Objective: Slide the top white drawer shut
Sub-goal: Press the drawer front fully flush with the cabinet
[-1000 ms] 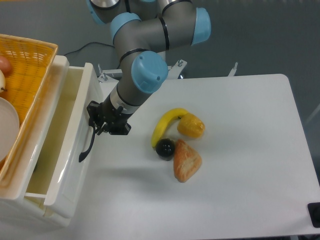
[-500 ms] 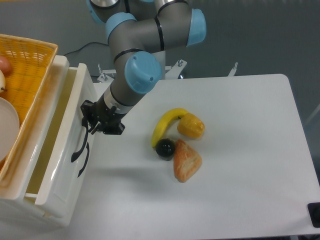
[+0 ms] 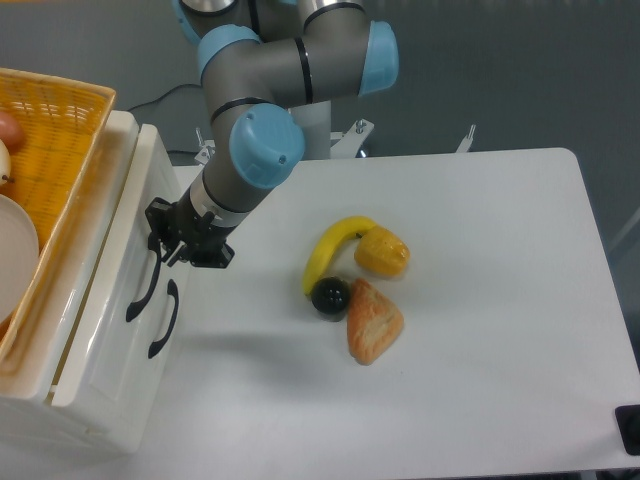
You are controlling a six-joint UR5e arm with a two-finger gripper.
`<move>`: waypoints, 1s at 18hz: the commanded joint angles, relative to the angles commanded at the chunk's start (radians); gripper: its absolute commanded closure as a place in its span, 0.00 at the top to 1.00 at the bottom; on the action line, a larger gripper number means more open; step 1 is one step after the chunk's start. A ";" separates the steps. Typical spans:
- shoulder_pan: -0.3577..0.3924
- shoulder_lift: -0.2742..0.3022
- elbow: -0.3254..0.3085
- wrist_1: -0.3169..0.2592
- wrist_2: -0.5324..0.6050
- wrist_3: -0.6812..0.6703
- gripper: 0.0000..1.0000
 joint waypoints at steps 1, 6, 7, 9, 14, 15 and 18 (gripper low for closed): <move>-0.002 0.000 0.000 0.000 0.000 0.000 0.17; -0.012 0.000 0.000 0.000 -0.005 0.000 0.17; -0.012 0.000 0.000 0.000 -0.008 0.000 0.18; -0.012 0.000 0.000 0.002 -0.008 0.000 0.19; 0.018 -0.003 0.002 0.008 0.003 0.003 0.38; 0.037 -0.003 0.002 0.008 0.005 0.006 0.40; 0.095 -0.002 0.011 0.011 0.009 0.012 0.48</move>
